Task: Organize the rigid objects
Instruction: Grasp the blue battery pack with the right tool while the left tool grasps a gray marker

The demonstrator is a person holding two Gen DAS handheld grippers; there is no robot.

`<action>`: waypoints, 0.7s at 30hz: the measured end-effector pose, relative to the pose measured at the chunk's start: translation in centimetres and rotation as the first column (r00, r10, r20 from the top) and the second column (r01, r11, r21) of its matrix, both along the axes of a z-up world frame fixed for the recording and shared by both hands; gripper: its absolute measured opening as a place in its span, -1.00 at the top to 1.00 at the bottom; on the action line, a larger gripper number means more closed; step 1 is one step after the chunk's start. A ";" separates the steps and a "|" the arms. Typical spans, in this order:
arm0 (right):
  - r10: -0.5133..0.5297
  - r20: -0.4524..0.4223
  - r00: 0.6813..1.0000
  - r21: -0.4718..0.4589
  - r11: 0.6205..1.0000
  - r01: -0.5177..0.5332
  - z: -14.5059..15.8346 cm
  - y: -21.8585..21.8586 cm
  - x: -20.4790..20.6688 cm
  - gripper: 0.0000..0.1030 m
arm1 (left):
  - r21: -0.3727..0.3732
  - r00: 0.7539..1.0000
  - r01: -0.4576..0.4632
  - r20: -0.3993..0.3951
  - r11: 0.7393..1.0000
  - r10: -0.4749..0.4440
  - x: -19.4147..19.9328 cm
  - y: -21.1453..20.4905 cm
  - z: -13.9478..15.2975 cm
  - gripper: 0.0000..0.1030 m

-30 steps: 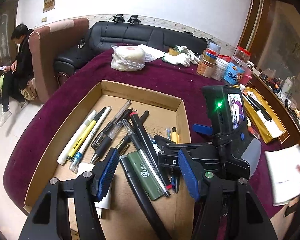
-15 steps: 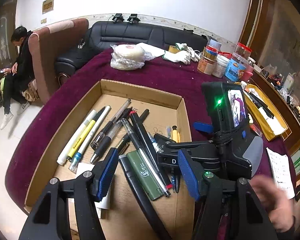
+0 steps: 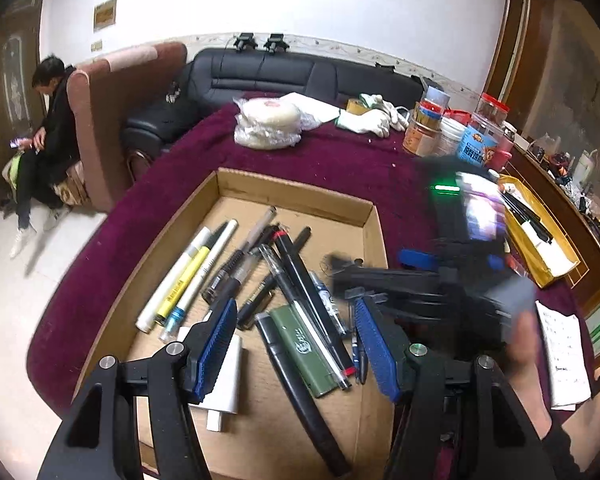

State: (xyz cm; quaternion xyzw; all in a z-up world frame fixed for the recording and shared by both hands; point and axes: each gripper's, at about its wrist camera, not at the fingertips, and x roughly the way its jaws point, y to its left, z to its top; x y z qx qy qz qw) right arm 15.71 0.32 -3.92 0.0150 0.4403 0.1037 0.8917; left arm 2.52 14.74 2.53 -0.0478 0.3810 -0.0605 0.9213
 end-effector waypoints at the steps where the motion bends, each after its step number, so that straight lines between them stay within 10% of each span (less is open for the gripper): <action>1: -0.029 0.031 0.999 0.028 0.999 0.028 0.7 -0.9 -0.8 -0.62 | -0.001 1.000 -0.003 0.001 1.000 0.003 0.0 0.0 0.1 -0.28; 4: -0.035 0.181 0.983 0.201 0.980 -0.002 4.0 -4.8 -5.5 -0.68 | 0.009 1.000 -0.003 -0.012 1.000 0.003 0.2 -0.6 0.0 -0.28; 8: -0.006 0.174 0.985 0.350 0.935 -0.057 4.6 -9.0 -9.8 -0.87 | 0.083 1.000 -0.006 -0.023 0.997 0.008 0.8 -2.4 -0.6 -0.28; 21: -0.110 0.150 0.982 0.441 0.897 0.033 5.5 -17.5 -14.2 -0.82 | 0.155 0.977 0.184 -0.138 0.971 -0.163 4.3 -11.3 -2.7 -0.28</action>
